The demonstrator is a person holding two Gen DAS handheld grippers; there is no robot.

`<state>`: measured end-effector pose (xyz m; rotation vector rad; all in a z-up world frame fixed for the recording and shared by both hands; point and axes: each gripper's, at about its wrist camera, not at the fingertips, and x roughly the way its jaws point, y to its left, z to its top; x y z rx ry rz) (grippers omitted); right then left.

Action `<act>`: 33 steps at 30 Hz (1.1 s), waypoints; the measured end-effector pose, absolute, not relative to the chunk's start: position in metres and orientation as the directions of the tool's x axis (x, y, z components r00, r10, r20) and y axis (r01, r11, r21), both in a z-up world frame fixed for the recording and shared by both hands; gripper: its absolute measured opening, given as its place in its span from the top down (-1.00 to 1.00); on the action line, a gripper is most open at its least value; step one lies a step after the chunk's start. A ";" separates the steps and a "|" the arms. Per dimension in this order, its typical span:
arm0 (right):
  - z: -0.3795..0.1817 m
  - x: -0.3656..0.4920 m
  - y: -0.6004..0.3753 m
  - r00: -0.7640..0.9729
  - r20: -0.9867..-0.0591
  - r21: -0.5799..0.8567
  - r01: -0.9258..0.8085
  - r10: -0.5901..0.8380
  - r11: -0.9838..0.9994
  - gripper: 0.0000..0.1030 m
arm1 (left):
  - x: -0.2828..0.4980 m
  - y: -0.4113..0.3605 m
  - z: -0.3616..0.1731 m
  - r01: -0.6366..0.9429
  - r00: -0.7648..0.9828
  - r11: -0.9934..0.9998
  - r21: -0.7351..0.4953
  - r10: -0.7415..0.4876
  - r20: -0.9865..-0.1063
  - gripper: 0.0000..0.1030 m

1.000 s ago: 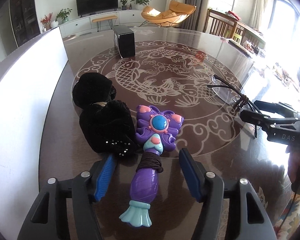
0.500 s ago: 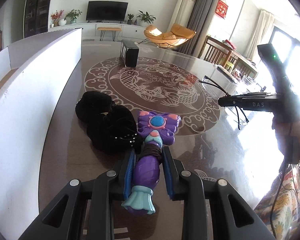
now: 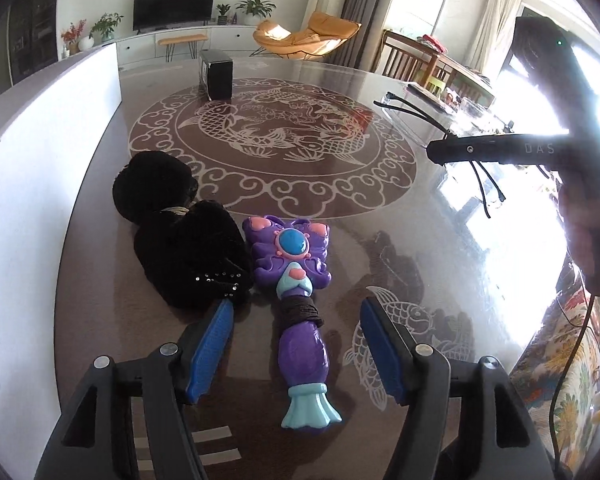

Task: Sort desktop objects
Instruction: 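Carry the purple wand and glasses over the cardboard box with both grippers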

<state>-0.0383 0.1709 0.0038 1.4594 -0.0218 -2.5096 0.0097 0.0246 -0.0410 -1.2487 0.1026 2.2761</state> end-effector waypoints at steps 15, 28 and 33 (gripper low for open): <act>0.043 -0.025 0.159 -0.481 -0.837 0.151 0.254 -0.261 -0.955 0.75 | 0.059 -0.006 -0.001 -0.411 -0.529 -0.863 -0.292 0.487 -0.695 0.59; 0.115 -0.054 -0.089 -0.410 -0.697 0.270 0.609 -0.588 -0.745 0.75 | 0.035 -0.228 0.089 -0.022 -0.761 -0.971 -0.237 0.170 -0.626 0.59; 0.083 -0.060 -0.173 -0.352 -0.742 0.231 0.664 -0.570 -0.711 0.75 | 0.015 -0.284 0.052 0.116 -0.692 -0.975 -0.188 0.056 -0.720 0.59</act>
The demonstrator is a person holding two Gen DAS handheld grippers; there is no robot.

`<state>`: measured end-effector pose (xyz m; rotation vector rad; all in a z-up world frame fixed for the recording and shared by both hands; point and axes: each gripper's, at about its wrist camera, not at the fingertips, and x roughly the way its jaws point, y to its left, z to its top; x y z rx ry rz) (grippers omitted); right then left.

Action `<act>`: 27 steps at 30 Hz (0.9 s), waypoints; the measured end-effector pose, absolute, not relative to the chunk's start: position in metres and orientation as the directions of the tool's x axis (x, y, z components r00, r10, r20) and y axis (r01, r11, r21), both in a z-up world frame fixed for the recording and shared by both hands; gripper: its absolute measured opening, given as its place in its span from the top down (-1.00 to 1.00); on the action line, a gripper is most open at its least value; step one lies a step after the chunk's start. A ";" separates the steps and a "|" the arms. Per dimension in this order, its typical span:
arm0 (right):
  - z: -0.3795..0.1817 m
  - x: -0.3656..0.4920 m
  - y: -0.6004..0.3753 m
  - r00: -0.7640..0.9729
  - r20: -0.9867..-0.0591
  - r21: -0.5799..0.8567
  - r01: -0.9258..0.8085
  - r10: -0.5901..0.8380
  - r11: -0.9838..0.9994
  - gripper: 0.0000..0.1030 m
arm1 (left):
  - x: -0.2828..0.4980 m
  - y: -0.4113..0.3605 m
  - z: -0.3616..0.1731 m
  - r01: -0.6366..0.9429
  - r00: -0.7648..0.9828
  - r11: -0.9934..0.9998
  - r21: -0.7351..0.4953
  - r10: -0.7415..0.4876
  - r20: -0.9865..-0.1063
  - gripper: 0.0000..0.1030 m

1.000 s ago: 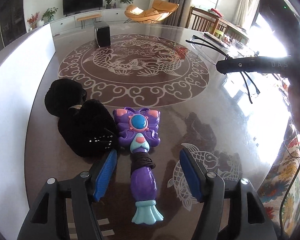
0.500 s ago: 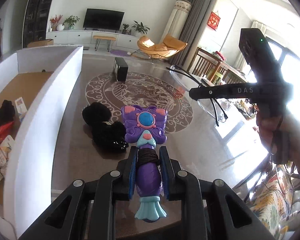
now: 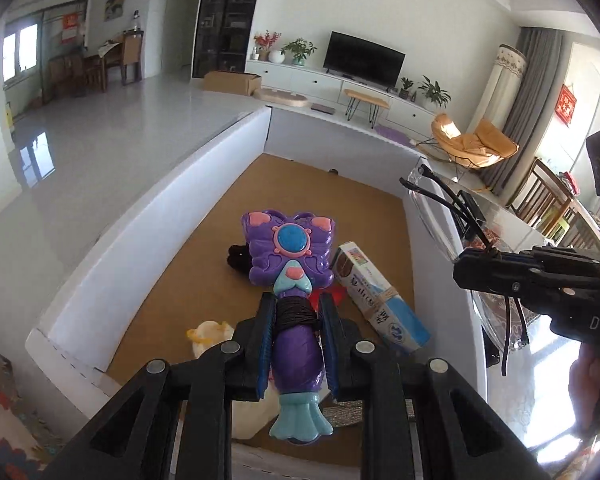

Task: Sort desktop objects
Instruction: 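Carry the purple wand and glasses over the cardboard box with both grippers, then lower the wand and glasses into the box and open both grippers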

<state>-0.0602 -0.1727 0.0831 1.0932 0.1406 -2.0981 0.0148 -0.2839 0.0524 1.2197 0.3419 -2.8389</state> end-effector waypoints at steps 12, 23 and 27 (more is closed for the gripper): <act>0.043 -0.064 -0.150 -0.377 -0.735 0.267 0.603 -0.564 -0.752 -0.27 | 0.023 -0.256 0.051 0.121 -0.723 -0.974 -0.192 0.047 -0.690 -0.42; 0.014 -0.061 0.095 -0.646 -0.748 0.037 0.192 -0.155 -0.981 -0.89 | 0.060 -0.053 0.082 -0.337 -0.682 -0.923 -0.184 0.375 -0.628 -0.77; -0.023 -0.045 0.157 -0.590 -0.806 -0.024 0.111 -0.046 -0.994 -0.89 | 0.049 -0.007 0.034 -0.326 -0.610 -0.932 -0.161 0.337 -0.717 -0.77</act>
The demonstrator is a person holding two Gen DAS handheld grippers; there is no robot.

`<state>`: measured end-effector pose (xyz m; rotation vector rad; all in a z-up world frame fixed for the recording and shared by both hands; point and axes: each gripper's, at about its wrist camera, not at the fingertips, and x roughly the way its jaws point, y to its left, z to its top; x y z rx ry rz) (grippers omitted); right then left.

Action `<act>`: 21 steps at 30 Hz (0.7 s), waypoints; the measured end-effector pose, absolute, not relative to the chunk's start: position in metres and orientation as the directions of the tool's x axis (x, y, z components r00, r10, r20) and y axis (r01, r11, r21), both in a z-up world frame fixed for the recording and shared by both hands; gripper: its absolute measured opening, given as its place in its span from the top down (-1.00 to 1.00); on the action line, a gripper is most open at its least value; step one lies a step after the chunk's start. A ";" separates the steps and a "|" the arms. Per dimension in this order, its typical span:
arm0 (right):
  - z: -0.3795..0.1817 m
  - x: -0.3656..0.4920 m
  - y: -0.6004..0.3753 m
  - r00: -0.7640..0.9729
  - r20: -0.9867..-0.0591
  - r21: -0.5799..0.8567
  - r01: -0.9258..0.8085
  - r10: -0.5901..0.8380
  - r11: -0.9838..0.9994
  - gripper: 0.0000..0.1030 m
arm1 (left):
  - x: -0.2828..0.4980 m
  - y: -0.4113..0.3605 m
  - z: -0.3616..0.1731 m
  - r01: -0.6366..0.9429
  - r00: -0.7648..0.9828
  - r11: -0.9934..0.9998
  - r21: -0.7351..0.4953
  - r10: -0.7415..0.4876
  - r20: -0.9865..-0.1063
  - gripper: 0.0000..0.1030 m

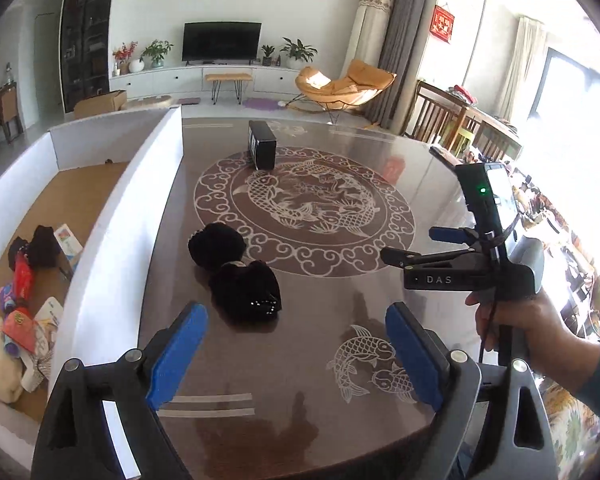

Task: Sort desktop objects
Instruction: 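Lower the wand and glasses into the box and open both grippers, then return to the table and grasp the black knitted hat with the left gripper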

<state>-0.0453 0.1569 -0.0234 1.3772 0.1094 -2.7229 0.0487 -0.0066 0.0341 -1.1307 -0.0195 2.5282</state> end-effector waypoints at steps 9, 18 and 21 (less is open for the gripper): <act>-0.059 -0.006 0.195 -0.568 -0.822 0.002 0.079 -0.047 -0.997 -0.90 | 0.000 -0.001 -0.048 -0.133 -0.548 -0.984 -0.119 0.173 -0.818 -0.78; -0.063 -0.006 0.188 -0.585 -0.810 -0.005 0.068 -0.036 -0.998 -1.00 | -0.075 0.017 -0.054 -0.121 -0.548 -0.993 0.003 0.064 -0.834 -0.93; -0.061 -0.008 0.187 -0.584 -0.811 -0.004 0.069 -0.037 -0.998 -1.00 | -0.080 0.020 -0.050 -0.185 -0.591 -0.983 0.004 0.108 -0.800 -0.37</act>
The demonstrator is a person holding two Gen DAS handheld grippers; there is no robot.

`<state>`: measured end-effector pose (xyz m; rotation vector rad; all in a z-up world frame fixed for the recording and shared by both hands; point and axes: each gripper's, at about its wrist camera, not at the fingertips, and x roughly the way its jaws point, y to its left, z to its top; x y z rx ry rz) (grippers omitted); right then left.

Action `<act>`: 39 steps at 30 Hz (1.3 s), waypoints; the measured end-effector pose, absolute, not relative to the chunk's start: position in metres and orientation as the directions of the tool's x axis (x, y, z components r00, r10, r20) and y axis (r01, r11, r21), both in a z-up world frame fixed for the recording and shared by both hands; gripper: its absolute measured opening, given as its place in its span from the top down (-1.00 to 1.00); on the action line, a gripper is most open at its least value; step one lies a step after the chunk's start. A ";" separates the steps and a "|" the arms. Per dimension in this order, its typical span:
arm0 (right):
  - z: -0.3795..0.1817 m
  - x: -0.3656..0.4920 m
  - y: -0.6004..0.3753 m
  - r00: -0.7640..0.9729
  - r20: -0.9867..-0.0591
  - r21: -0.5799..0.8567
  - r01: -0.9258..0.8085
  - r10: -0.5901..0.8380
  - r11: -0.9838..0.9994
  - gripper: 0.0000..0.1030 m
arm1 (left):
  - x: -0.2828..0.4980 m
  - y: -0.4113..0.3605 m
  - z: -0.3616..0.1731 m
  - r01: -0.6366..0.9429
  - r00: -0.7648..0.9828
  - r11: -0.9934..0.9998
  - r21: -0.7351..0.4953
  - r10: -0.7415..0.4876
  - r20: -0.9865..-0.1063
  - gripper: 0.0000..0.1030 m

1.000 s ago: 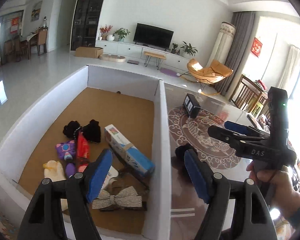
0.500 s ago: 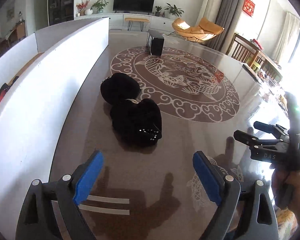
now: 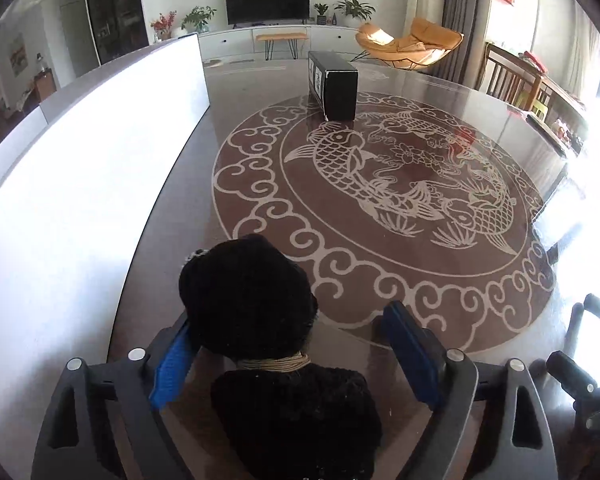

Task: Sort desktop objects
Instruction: 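Return to the table and grasp the black knitted hat with the left gripper, then lift the black hat with the left gripper while the right gripper grasps the black soap box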

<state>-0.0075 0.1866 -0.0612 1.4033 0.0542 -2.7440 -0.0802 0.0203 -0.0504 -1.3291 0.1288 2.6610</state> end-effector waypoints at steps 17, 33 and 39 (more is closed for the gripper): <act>-0.009 -0.261 0.054 -0.570 -0.820 -0.104 0.229 -0.046 -0.968 -0.86 | -0.076 0.012 -0.042 -0.214 -0.606 -0.975 -0.062 0.183 -0.774 0.12; -0.031 -0.166 0.181 -0.484 -0.723 0.552 0.025 -0.493 -0.834 0.34 | -0.074 0.001 -0.040 -0.214 -0.601 -0.966 -0.144 0.246 -0.761 0.12; -0.049 -0.043 0.271 -0.545 -0.698 0.617 -0.130 -0.464 -0.776 0.09 | -0.056 0.011 -0.040 -0.223 -0.597 -0.960 -0.171 0.273 -0.754 0.12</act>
